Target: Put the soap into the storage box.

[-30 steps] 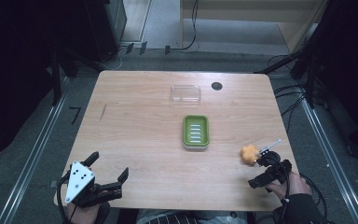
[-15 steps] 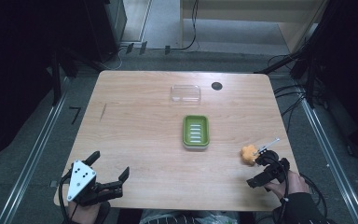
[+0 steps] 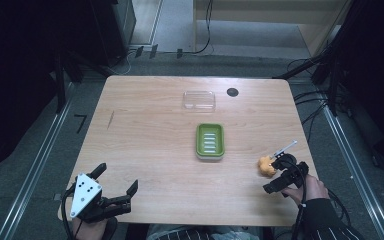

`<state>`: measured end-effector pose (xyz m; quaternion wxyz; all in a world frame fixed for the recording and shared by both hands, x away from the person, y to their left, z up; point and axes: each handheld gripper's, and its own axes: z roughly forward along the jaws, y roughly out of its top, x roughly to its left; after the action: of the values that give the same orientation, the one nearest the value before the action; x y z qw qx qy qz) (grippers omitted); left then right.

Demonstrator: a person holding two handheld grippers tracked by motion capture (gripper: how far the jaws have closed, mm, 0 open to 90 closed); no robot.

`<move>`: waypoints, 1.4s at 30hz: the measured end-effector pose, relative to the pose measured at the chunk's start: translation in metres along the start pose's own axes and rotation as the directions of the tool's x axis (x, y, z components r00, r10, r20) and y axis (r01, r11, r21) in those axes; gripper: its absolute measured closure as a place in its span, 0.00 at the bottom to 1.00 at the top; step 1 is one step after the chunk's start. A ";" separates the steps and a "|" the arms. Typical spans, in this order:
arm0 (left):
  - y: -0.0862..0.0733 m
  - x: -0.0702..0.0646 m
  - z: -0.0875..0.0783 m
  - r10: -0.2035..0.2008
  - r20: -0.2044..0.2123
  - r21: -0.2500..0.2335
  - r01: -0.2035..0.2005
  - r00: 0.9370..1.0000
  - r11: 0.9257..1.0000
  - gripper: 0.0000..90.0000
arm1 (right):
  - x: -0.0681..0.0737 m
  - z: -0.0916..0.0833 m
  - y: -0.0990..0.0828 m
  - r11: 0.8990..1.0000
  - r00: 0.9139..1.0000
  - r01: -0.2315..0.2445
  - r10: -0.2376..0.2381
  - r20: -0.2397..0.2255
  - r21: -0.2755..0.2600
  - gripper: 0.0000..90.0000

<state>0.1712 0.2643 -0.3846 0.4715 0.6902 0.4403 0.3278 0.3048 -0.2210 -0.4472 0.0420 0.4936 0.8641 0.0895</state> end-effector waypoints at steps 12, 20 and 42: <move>0.000 0.001 0.001 -0.001 0.003 0.000 0.001 1.000 1.000 0.00 | -0.006 -0.002 0.019 1.000 1.000 0.004 -0.004 -0.011 0.000 0.00; -0.001 0.003 0.001 -0.011 0.005 -0.007 0.011 1.000 1.000 0.00 | -0.011 -0.001 0.024 1.000 1.000 -0.005 0.004 -0.015 -0.003 0.00; 0.000 0.001 0.001 -0.001 0.005 -0.007 0.001 1.000 1.000 0.00 | -0.030 0.017 0.041 0.995 0.995 0.096 -0.096 -0.022 0.019 0.04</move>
<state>0.1720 0.2651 -0.3850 0.4752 0.6893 0.4382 0.3271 0.3577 -0.2249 -0.4562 0.0323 0.4509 0.8881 0.0838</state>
